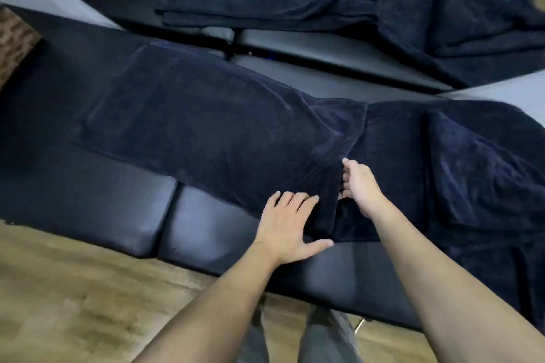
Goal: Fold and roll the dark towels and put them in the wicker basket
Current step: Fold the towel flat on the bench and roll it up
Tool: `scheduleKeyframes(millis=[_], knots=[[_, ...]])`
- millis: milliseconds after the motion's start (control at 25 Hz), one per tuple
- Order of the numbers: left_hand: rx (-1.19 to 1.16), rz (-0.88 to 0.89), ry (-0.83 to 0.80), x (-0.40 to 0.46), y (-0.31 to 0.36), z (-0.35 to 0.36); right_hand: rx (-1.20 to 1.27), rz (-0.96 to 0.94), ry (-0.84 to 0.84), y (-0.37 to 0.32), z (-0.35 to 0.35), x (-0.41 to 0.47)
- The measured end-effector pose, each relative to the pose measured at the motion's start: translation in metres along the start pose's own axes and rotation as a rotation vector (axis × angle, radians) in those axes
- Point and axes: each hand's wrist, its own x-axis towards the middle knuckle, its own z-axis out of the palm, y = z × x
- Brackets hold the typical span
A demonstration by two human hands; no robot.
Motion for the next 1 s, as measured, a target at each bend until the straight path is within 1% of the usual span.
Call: scheduleKeyframes(millis=[40,80,160,240,320,360,400,440,520,640,680,720,800,840,920,1000], knots=[[0.021,-0.087,0.046,0.011,0.016,0.001,-0.065,-0.084,0.0,-0.001,-0.008,0.005],[0.04,-0.183,0.07,0.023,0.033,0.001,-0.225,-0.21,0.01,-0.002,-0.018,0.012],[0.043,-0.352,0.061,0.049,0.065,-0.001,-0.666,-0.482,0.013,-0.005,-0.041,0.027],[0.037,-0.484,0.07,0.064,0.086,0.01,-0.977,-0.713,-0.014,-0.009,-0.061,0.041],[0.042,-0.598,0.129,0.063,0.092,0.022,-1.209,-0.958,0.006,-0.013,-0.073,0.06],[0.046,-0.638,0.18,0.06,0.092,0.027,-1.286,-1.059,0.029,-0.016,-0.078,0.072],[0.051,-0.669,0.231,0.058,0.093,0.033,-1.354,-1.121,0.036,-0.02,-0.082,0.081],[0.052,-0.683,0.27,0.056,0.093,0.037,-1.421,-1.158,0.009,-0.024,-0.085,0.09],[0.053,-0.698,0.307,0.055,0.095,0.041,-1.525,-1.169,-0.093,-0.032,-0.086,0.104],[0.015,-0.764,0.355,0.056,0.099,0.043,-1.587,-1.178,-0.17,-0.041,-0.084,0.118],[-0.02,-0.802,0.337,0.055,0.1,0.042,-1.583,-1.206,-0.172,-0.044,-0.083,0.122],[-0.069,-0.834,0.276,0.053,0.101,0.043,-1.579,-1.231,-0.18,-0.047,-0.084,0.126],[-0.147,-0.855,0.103,0.048,0.104,0.05,-1.588,-1.27,-0.217,-0.051,-0.087,0.134],[-0.168,-0.835,0.039,0.045,0.103,0.052,-1.59,-1.285,-0.214,-0.052,-0.089,0.138],[-0.202,-0.838,0.02,0.042,0.103,0.056,-1.598,-1.323,-0.223,-0.06,-0.092,0.145],[-0.263,-0.844,0.06,0.043,0.103,0.057,-1.615,-1.332,-0.217,-0.068,-0.094,0.15]])
